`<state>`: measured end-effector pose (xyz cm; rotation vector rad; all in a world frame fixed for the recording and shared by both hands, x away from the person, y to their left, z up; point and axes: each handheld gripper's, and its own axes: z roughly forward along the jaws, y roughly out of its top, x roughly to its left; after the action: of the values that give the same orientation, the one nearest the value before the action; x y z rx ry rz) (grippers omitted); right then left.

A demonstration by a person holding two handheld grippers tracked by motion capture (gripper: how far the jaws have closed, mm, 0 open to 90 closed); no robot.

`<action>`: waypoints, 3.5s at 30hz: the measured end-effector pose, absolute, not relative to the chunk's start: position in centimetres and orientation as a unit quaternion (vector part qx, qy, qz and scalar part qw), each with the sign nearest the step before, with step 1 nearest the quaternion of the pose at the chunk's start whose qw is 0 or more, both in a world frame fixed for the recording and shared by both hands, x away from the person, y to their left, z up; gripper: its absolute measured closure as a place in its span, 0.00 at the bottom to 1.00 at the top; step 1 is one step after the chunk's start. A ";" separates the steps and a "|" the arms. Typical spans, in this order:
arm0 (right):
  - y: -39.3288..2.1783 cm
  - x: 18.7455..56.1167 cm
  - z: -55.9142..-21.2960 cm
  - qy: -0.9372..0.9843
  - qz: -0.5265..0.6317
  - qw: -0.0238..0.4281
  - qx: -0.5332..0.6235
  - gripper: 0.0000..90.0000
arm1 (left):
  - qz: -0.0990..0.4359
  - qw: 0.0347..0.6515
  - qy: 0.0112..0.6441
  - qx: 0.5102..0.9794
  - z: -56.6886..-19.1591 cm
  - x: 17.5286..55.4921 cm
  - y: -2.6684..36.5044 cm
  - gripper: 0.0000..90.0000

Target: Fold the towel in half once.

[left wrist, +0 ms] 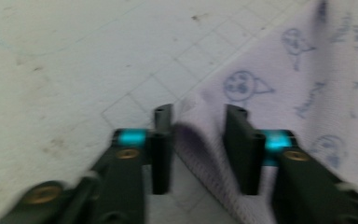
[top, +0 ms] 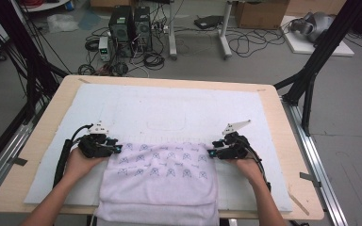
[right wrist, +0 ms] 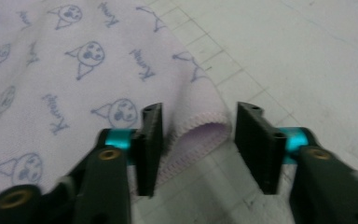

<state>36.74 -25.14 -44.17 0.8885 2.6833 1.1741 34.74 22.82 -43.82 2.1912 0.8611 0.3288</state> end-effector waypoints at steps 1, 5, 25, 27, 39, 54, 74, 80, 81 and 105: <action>-25.0 36.7 -44.2 0.877 0.384 0.035 0.286 0.80 | 0.134 0.372 0.332 0.856 -43.7 34.6 22.7 0.89; -24.8 37.0 -43.8 0.885 0.378 0.027 0.271 0.95 | 0.160 0.380 0.345 0.844 -43.3 35.1 22.8 0.94; -26.6 47.2 -31.1 0.823 0.413 0.191 0.340 0.73 | 0.265 0.412 0.407 0.771 -31.8 46.1 21.8 0.76; -26.7 47.3 -32.4 0.824 0.408 0.177 0.350 0.65 | 0.260 0.399 0.412 0.777 -33.1 45.9 22.6 0.70; -25.5 41.2 -39.3 0.862 0.379 0.132 0.310 0.57 | 0.196 0.396 0.366 0.819 -40.1 39.8 23.5 0.62; -22.9 38.6 -43.6 0.892 0.353 0.078 0.271 0.86 | 0.144 0.386 0.301 0.860 -44.2 37.3 21.0 0.94; -24.6 30.2 -39.5 0.874 0.434 0.065 0.211 0.97 | 0.142 0.445 0.266 0.843 -39.6 28.6 24.0 0.98; -24.6 27.7 -41.6 0.877 0.433 0.050 0.201 0.77 | 0.143 0.424 0.254 0.857 -40.9 26.7 24.2 0.77; -24.6 27.9 -41.7 0.877 0.433 0.058 0.199 0.73 | 0.138 0.425 0.257 0.857 -41.1 26.9 24.1 0.72; -23.5 28.8 -42.3 0.885 0.427 0.043 0.180 0.97 | 0.129 0.432 0.244 0.859 -41.4 27.2 23.1 0.98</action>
<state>28.84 -23.54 -42.28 0.5499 2.7079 1.3049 27.24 23.07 -41.36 2.1404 0.6091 0.3215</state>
